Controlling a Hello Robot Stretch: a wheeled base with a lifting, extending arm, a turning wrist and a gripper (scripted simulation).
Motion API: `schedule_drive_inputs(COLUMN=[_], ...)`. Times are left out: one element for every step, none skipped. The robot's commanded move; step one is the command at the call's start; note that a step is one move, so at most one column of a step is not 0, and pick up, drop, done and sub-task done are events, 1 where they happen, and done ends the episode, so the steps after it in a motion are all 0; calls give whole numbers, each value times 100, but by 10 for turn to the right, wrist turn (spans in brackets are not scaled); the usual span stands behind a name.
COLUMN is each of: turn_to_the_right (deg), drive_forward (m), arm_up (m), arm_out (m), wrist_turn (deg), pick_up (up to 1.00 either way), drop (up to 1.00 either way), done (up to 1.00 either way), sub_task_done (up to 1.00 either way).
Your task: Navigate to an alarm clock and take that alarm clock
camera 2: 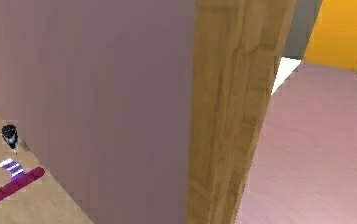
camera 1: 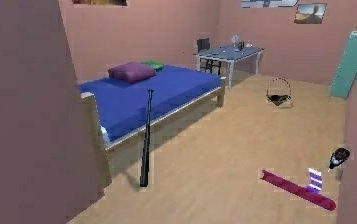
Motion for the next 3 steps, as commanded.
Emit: schedule_drive_inputs(turn_to_the_right=[150, 0, 0], drive_forward=[0, 100, 80], arm_up=[0, 0, 0], arm_out=[0, 0, 0], wrist_turn=[0, 0, 0], pick_up=[0, 0, 0], drop=[0, 0, 0], done=[0, 0, 0], sub_task_done=[0, 0, 0])
